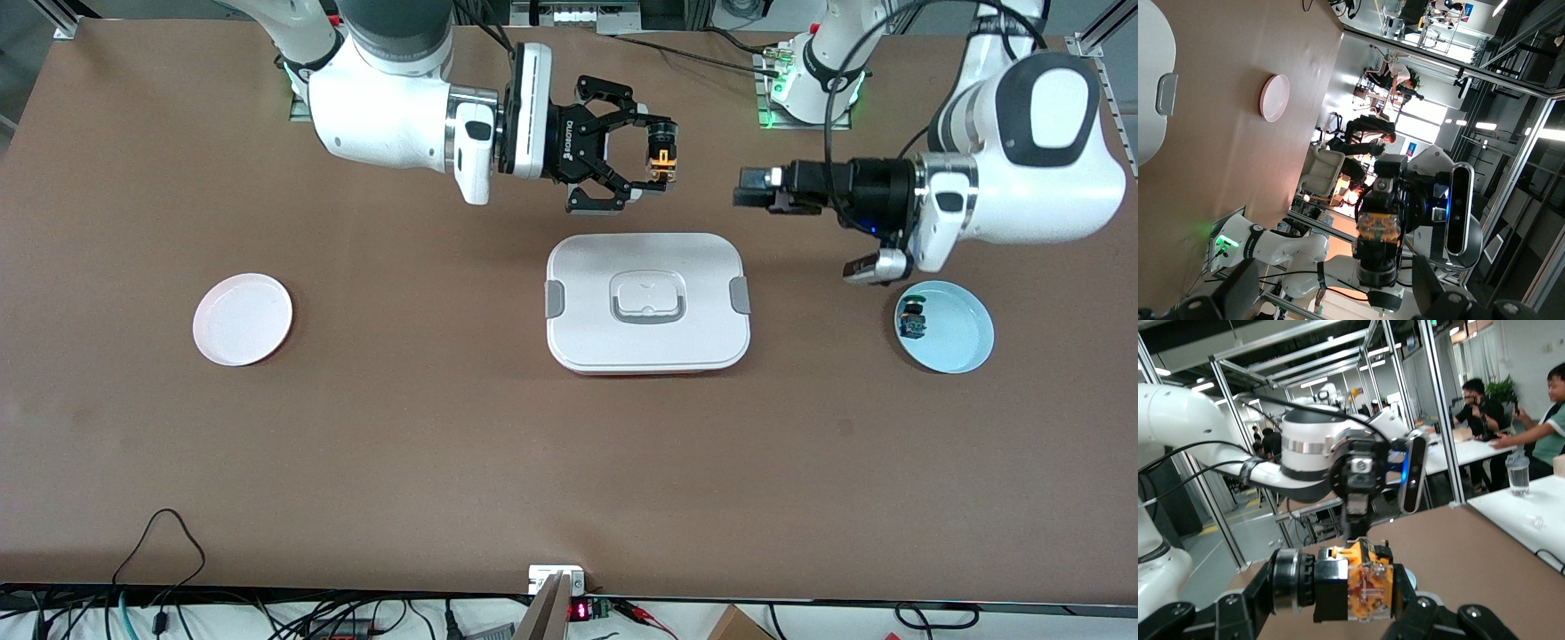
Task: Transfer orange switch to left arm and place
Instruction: 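Grasp the orange switch with the left gripper from the right gripper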
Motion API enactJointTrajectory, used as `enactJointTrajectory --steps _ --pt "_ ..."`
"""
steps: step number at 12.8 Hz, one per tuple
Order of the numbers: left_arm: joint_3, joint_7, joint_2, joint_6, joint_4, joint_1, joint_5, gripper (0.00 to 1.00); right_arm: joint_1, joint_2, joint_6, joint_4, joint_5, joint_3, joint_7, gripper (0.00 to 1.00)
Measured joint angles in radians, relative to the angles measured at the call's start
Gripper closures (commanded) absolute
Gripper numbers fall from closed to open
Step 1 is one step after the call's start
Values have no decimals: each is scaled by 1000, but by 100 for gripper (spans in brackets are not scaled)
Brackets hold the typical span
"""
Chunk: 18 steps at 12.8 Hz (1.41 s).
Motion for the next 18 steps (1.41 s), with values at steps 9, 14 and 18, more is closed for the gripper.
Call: enactJointTrajectory --steps 9,14,18 --pt "-150 -117 -119 244 -60 1 -81 0 19 24 -4 0 271 2 -250 100" --pt "-149 -117 -101 247 -25 12 -83 29 19 24 -5 0 272 2 -252 100" --pt "-151 -114 -99 248 -13 12 -83 56 20 26 -5 -2 272 2 -252 100"
